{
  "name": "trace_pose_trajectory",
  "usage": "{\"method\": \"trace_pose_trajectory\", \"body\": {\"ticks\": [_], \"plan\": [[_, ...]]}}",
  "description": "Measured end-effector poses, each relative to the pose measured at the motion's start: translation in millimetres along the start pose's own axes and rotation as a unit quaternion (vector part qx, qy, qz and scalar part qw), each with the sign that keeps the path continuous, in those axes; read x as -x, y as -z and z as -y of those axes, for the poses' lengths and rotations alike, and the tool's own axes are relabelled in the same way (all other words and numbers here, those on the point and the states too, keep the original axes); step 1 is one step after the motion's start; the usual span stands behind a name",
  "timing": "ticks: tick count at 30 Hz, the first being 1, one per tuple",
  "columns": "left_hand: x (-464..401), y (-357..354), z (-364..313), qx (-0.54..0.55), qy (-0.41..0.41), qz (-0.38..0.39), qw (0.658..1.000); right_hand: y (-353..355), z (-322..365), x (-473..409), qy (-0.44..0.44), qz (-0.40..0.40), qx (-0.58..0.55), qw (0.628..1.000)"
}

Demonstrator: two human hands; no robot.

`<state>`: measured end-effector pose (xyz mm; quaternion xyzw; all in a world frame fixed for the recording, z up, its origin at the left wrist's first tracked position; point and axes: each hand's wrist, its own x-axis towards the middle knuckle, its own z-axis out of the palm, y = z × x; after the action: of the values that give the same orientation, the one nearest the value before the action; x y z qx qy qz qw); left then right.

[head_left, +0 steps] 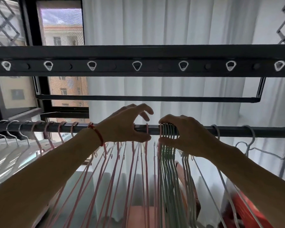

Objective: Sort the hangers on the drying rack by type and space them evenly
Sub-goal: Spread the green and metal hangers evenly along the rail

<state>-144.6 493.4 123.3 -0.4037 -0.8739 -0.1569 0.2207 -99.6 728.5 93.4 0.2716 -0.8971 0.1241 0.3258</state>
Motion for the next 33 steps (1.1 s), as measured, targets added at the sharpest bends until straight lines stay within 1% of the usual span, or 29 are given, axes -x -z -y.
{"method": "trace_pose_trajectory", "body": {"ticks": [2, 5, 7, 14, 18, 33], "plan": [[-4, -3, -7, 0.002, -0.011, -0.01, 1.0, 2, 0, -1, -0.005, 0.003, -0.012, 1.0], [-12, -12, -22, 0.011, -0.042, -0.033, 0.999, 5, 0, -3, 0.018, 0.004, -0.041, 0.999], [-16, -15, -28, 0.023, -0.049, -0.036, 0.998, 8, -1, -3, 0.025, 0.003, -0.049, 0.998], [-16, -13, -33, 0.086, 0.002, -0.001, 0.996, 20, -3, 0, 0.008, 0.0, -0.045, 0.999], [-16, -15, -34, 0.083, 0.007, 0.012, 0.996, 25, -5, 3, 0.002, 0.009, -0.047, 0.999], [-24, -25, -46, 0.071, -0.016, -0.019, 0.997, 40, -24, 14, -0.006, 0.026, -0.055, 0.998]]}}
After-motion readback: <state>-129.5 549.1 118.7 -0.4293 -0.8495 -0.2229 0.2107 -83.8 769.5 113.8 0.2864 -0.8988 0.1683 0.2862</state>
